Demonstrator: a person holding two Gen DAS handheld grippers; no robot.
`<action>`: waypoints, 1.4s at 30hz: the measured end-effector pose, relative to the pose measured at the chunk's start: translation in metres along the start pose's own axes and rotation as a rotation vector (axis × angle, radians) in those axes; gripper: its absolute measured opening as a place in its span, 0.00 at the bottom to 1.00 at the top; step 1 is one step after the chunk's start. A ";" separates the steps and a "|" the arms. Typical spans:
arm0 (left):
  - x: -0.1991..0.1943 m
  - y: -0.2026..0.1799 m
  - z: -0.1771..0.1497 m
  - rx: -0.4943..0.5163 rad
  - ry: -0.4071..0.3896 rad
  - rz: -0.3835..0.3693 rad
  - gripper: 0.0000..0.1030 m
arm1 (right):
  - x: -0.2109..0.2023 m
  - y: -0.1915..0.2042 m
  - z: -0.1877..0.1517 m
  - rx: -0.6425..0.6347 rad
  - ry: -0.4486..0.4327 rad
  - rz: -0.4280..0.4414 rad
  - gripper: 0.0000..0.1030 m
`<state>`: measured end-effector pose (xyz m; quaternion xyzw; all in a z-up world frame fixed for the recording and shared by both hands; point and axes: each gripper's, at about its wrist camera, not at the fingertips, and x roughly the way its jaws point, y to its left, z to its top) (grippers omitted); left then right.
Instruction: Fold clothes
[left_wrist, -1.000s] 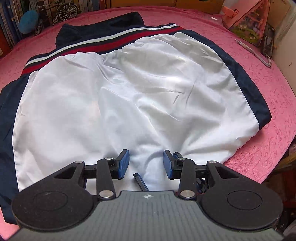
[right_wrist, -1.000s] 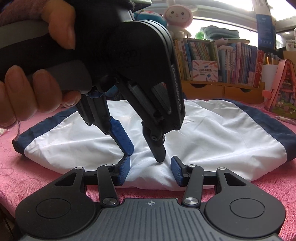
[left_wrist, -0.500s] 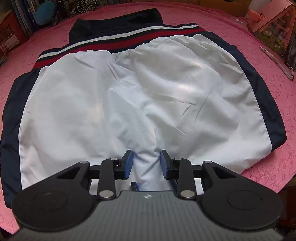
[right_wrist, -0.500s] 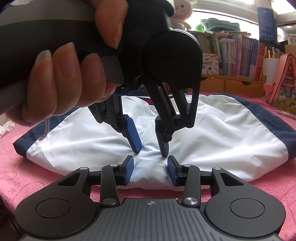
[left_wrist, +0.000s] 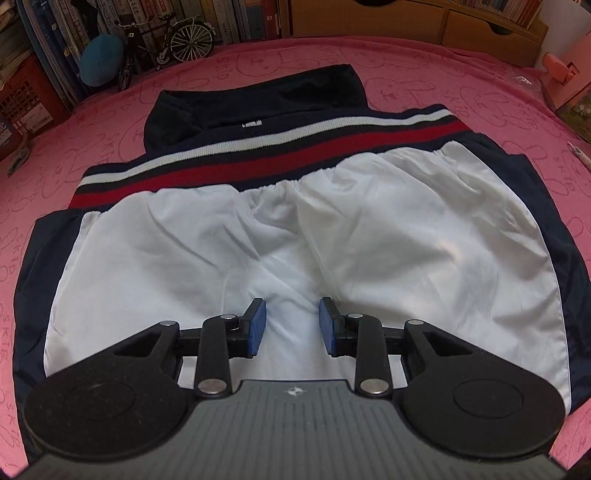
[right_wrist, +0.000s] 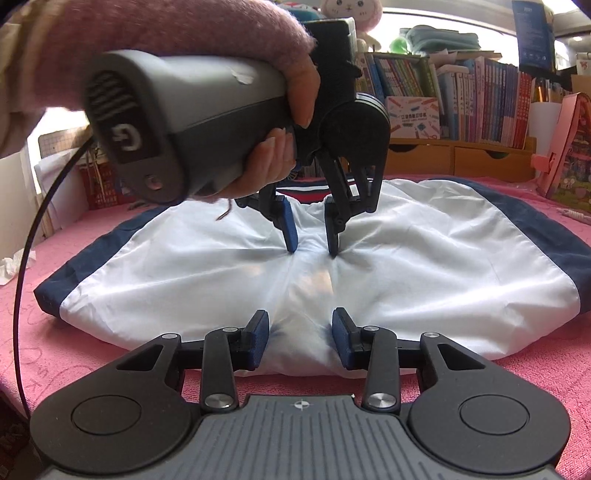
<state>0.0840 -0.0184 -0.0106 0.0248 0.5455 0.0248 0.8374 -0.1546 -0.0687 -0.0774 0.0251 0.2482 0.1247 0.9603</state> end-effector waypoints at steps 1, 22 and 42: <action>0.004 0.000 0.006 -0.009 -0.008 0.005 0.29 | 0.000 0.000 -0.001 -0.001 0.000 0.000 0.37; 0.007 0.028 0.052 -0.143 -0.123 0.027 0.29 | -0.004 -0.001 -0.008 -0.022 -0.017 0.012 0.38; -0.034 -0.007 -0.070 0.107 0.097 -0.078 0.34 | -0.002 -0.001 -0.004 -0.017 -0.019 0.017 0.38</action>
